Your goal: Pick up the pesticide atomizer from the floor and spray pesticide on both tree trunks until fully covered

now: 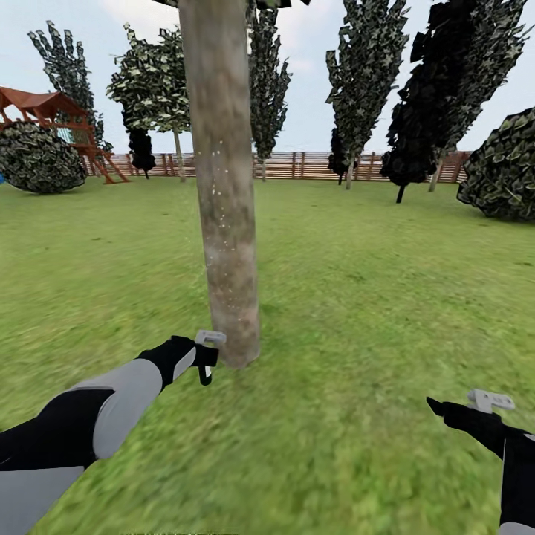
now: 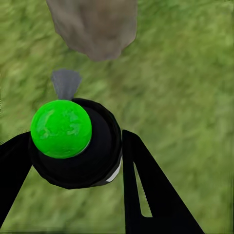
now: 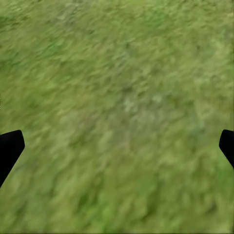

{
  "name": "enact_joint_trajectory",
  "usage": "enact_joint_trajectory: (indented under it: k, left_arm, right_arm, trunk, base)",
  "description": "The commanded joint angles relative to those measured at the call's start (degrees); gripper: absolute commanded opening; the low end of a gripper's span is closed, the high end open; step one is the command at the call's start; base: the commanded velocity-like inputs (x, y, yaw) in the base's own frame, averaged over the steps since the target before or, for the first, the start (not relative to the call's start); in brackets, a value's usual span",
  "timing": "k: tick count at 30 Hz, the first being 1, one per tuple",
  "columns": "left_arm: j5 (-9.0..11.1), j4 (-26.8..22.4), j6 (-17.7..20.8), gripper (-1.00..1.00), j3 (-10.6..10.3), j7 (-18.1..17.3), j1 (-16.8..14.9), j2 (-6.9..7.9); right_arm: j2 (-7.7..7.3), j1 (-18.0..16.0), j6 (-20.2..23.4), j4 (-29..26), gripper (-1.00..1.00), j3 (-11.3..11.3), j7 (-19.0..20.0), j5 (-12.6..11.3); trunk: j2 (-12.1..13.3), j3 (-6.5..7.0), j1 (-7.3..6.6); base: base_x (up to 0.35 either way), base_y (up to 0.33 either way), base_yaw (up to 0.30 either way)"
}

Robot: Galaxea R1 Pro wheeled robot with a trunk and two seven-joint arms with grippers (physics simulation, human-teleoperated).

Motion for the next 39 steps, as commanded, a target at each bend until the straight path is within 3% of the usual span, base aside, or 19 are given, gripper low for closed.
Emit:
enact_joint_trajectory:
  k: [1,8,23,39]
  left_arm:
    - [0.0,-0.01,0.0,-1.0,0.01,0.0,0.0,0.0]
    - [0.0,0.0,0.0,-1.0,-0.04,0.0,0.0,0.0]
    - [0.0,0.0,0.0,-1.0,-0.05,0.0,0.0,0.0]
    - [0.0,0.0,0.0,-1.0,-0.06,0.0,0.0,-0.06]
  right_arm:
    - [0.0,0.0,0.0,0.0,1.0,0.0,0.0,0.0]
    - [0.05,0.05,0.0,0.0,1.0,0.0,-0.03,0.0]
    - [-0.07,0.04,-0.18,0.01,1.0,0.08,-0.05,0.0]
    - [0.05,0.01,-0.18,0.0,1.0,0.09,-0.09,0.0]
  trunk:
    - [0.0,0.0,0.0]
    - [0.0,0.0,0.0]
    - [0.0,0.0,0.0]
    - [0.0,0.0,0.0]
  base:
    - [0.017,-0.316,0.254]
    - [0.107,-0.316,0.247]
    - [0.137,-0.316,0.023]
    - [0.128,-0.316,0.273]
